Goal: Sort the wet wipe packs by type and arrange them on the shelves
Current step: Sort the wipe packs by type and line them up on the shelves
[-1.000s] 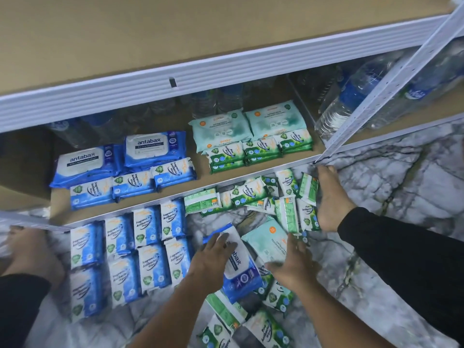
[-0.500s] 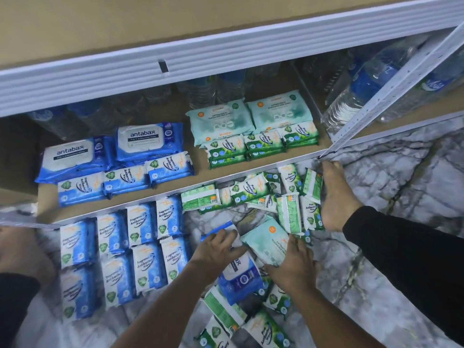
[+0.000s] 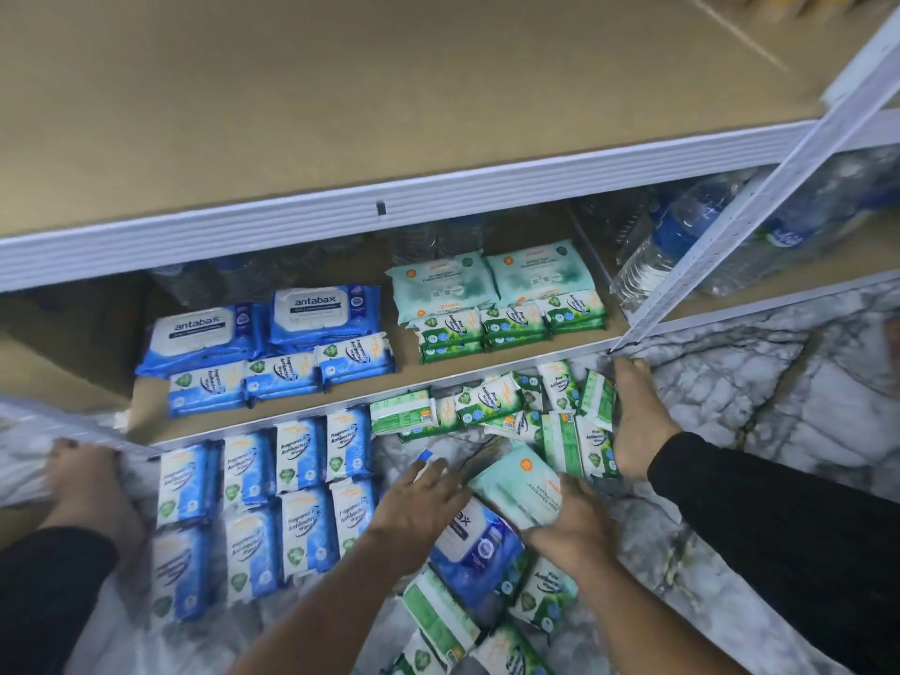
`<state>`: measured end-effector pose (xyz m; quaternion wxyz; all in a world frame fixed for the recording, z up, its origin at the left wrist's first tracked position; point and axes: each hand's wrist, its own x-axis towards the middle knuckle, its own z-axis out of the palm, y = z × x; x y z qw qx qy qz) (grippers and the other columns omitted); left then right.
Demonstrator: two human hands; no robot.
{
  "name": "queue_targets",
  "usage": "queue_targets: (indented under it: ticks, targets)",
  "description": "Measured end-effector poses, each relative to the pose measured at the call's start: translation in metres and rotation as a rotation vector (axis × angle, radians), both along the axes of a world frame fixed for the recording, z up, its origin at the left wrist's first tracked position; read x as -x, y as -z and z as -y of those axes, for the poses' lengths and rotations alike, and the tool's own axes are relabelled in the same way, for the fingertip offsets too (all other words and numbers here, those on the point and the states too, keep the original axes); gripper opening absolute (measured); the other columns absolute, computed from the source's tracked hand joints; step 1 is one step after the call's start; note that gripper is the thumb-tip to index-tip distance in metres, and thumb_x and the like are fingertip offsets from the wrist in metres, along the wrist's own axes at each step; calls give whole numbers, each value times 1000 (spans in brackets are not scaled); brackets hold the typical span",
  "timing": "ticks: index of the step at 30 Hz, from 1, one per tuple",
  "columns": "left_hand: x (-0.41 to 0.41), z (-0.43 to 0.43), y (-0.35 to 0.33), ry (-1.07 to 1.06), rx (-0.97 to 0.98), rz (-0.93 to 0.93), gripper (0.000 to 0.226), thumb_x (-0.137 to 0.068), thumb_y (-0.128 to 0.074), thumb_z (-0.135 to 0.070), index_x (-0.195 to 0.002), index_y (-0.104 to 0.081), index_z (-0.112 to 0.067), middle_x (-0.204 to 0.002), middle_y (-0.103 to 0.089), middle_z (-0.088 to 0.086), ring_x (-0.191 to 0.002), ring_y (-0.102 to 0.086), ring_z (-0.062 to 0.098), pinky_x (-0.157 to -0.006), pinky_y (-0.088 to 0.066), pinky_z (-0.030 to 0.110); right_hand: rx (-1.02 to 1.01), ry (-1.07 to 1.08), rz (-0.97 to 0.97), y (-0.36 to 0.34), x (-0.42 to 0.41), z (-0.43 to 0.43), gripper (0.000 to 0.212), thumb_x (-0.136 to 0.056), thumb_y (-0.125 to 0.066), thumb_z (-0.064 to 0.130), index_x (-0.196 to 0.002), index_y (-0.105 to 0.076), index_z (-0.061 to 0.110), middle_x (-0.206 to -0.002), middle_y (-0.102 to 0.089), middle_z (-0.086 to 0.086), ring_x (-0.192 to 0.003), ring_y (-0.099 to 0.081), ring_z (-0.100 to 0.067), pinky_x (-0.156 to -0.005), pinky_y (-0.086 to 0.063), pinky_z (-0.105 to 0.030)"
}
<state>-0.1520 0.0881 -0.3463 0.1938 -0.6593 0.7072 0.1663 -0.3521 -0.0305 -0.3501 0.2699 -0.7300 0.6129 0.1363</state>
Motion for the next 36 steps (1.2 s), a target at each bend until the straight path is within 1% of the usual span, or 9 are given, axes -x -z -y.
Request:
queue_targets:
  ticks: [5, 9, 13, 19, 22, 26, 30, 33, 36]
  targets:
    - [-9, -29, -41, -132, 63, -37, 89, -88, -66, -13, -159, -12, -22, -164, -15, 5, -153, -8, 29, -126, -4, 48, 65, -70, 30, -46, -6, -5, 101, -61, -83, 46, -149, -39, 21, -143, -44, 2, -128, -44, -23, -102, -45, -37]
    - [-25, -52, -62, -261, 109, -67, 88, -83, -71, -42, -154, -22, -26, -156, -32, 2, -146, -25, 26, -123, -16, 46, 119, -142, 39, -76, -15, -10, 103, -57, -78, 46, -150, -37, 25, -143, -41, 4, -130, -41, -23, -105, -40, -39]
    - [-47, -61, -82, -385, 82, -96, 99, -72, -74, -59, -153, -26, -28, -154, -37, -1, -139, -34, 23, -120, -23, 43, 188, -220, 61, -99, -31, -12, 102, -59, -79, 45, -150, -33, 31, -143, -38, 11, -132, -37, -19, -100, -37, -39]
    - [-91, -58, -118, -453, 119, -75, 102, -71, -75, -57, -155, -21, -32, -152, -39, -1, -139, -33, 24, -117, -25, 40, 224, -276, 85, -115, -76, 10, 106, -56, -80, 50, -149, -35, 31, -145, -36, 10, -132, -35, -20, -98, -36, -38]
    - [-118, -47, -124, -481, 148, -82, 101, -69, -77, -54, -152, -22, -39, -154, -36, -3, -142, -31, 24, -118, -26, 44, 244, -287, 114, -117, -102, 30, 99, -52, -79, 45, -142, -42, 32, -134, -41, 10, -125, -40, -21, -96, -40, -40]
    - [-166, -25, -116, -534, 214, -109, 95, -68, -77, -52, -148, -27, -42, -147, -43, -8, -137, -34, 21, -109, -41, 42, 284, -329, 122, -118, -139, 69, 104, -58, -83, 42, -150, -36, 25, -143, -38, 7, -130, -37, -23, -102, -39, -41]
    - [-215, 7, -105, -608, 261, -124, 101, -67, -81, -46, -153, -28, -36, -149, -45, -3, -139, -36, 25, -109, -43, 40, 317, -416, 71, -118, -174, 113, 104, -64, -83, 41, -153, -30, 34, -146, -41, 6, -132, -38, -24, -102, -34, -42]
    - [-247, 33, -90, -680, 322, -129, 104, -64, -83, -49, -152, -27, -42, -147, -48, -2, -139, -39, 26, -109, -44, 42, 301, -493, 81, -109, -203, 145, 106, -53, -80, 48, -149, -38, 36, -139, -50, 2, -125, -46, -27, -101, -41, -45]
    - [-270, 58, -69, -720, 374, -138, 99, -59, -79, -51, -147, -33, -48, -143, -53, 1, -133, -48, 29, -104, -49, 44, 330, -574, 95, -99, -230, 167, 102, -61, -84, 47, -150, -34, 43, -144, -51, 1, -130, -47, -27, -101, -41, -43]
